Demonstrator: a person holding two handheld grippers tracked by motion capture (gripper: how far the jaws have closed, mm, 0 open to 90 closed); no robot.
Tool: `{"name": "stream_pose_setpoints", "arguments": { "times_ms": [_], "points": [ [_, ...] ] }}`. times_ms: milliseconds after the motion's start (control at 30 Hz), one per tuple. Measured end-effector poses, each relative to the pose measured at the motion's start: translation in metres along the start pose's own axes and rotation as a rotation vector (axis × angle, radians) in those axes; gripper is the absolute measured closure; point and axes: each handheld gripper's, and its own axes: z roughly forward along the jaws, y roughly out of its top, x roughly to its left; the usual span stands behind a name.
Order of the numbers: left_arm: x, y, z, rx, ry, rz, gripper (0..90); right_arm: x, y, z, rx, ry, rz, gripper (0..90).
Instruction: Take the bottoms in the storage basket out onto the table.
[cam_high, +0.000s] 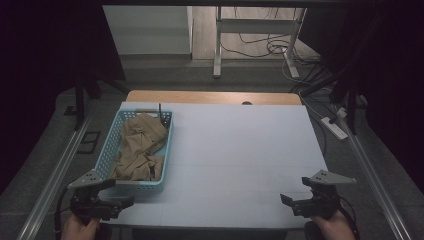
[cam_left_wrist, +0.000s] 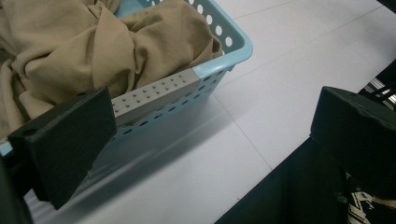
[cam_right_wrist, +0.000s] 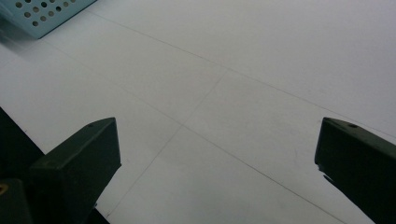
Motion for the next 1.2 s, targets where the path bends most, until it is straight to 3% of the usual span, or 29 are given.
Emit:
{"name": "stream_pose_setpoints", "arguments": {
  "times_ms": [433, 933, 1200],
  "points": [
    [-0.001, 0.005, 0.000, -0.015, 0.016, 0.038, 0.0, 0.000, 0.000, 0.002, 0.017, 0.005, 0.000, 0.1],
    [-0.002, 0.014, 0.005, -0.024, -0.061, 0.081, 0.2, 0.000, 0.001, 0.003, 0.028, 0.011, -0.002, 0.1],
    [-0.001, 0.018, 0.007, -0.020, -0.042, 0.098, 0.3, 0.000, 0.001, 0.003, 0.031, 0.011, 0.001, 0.1]
  ]
}}
